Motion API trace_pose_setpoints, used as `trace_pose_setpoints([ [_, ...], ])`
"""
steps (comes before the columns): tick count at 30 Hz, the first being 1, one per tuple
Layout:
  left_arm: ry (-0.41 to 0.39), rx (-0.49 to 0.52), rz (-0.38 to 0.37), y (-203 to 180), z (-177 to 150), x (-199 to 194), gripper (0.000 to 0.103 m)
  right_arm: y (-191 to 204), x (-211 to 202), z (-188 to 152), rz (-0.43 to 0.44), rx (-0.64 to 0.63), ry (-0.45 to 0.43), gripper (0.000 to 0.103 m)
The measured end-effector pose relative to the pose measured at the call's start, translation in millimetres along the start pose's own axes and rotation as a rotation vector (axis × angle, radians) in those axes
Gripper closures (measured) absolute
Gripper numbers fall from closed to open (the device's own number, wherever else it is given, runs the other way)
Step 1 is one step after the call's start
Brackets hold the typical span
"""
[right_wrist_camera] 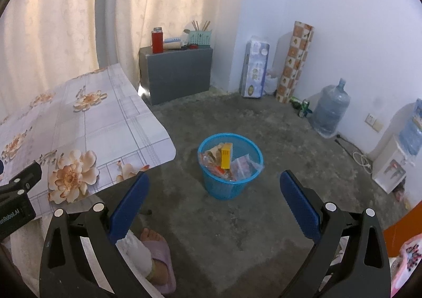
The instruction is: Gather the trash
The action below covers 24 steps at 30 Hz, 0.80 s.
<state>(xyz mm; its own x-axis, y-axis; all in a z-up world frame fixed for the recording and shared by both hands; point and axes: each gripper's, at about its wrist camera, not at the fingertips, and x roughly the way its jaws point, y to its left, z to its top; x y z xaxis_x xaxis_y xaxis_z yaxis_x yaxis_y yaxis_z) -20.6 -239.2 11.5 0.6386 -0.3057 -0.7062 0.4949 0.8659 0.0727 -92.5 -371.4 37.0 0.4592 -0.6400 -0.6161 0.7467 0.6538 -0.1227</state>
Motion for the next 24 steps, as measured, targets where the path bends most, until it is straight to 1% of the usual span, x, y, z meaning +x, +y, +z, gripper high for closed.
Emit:
trace_pose_setpoints([
  [9, 0.003, -0.010, 0.007, 1, 2, 2, 0.006, -3, 2, -1, 0.000, 0.012, 0.013, 0.008],
  [18, 0.010, -0.020, 0.032, 5, 4, 2, 0.006, -8, 5, -4, -0.030, 0.017, 0.041, 0.008],
  [24, 0.009, -0.017, 0.036, 4, 3, 2, 0.005, -14, 8, -5, -0.049, 0.026, 0.061, 0.008],
])
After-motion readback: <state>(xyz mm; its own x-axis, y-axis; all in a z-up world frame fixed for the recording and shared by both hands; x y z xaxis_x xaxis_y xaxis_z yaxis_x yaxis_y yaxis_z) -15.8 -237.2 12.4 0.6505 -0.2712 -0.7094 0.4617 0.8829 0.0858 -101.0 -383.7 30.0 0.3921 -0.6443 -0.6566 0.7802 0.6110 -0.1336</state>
